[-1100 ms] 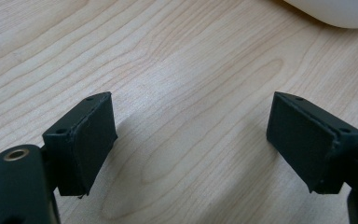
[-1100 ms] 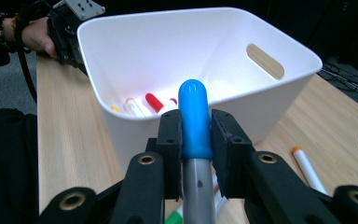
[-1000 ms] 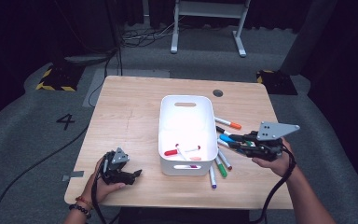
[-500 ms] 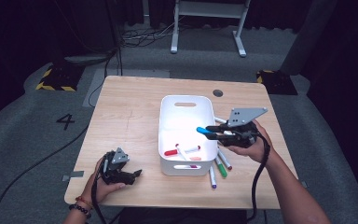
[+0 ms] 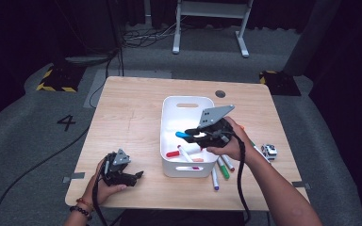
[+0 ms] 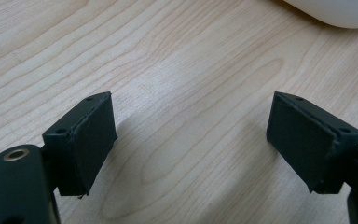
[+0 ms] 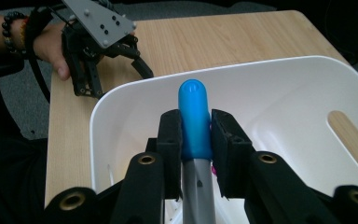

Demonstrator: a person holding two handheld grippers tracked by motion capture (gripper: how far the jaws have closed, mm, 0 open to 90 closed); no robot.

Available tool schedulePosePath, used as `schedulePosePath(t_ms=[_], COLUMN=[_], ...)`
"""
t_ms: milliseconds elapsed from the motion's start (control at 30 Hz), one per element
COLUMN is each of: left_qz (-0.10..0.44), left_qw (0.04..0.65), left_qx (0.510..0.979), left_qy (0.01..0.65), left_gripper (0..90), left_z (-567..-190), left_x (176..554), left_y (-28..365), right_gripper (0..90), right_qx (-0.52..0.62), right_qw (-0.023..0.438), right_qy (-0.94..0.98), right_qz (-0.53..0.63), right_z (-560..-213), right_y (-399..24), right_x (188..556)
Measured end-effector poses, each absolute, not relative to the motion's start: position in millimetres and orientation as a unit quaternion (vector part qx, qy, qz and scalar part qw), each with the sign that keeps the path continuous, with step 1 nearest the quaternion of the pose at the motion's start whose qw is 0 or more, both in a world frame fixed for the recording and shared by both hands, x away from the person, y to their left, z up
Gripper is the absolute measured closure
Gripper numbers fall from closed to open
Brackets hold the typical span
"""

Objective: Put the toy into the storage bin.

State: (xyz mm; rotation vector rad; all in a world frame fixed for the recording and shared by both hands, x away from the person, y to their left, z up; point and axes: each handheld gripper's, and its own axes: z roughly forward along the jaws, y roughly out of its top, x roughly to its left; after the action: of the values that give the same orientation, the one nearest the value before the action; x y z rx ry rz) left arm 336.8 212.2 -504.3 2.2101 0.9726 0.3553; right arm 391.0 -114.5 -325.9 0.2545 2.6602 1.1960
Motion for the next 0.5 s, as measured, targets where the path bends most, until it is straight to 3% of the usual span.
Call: schedulePosePath(t_ms=[500], left_qz=[0.135], left_qw=[0.344], left_qx=[0.850], left_qy=[0.375], left_gripper=[15.9], left_z=[-504.4], left_x=[336.7], left_y=[212.1], right_gripper=[74.5], right_qx=[0.080], right_qw=[0.074], right_qy=[0.948], right_qz=[0.300], right_z=[-359.2], right_y=[-85.8], right_x=[390.0])
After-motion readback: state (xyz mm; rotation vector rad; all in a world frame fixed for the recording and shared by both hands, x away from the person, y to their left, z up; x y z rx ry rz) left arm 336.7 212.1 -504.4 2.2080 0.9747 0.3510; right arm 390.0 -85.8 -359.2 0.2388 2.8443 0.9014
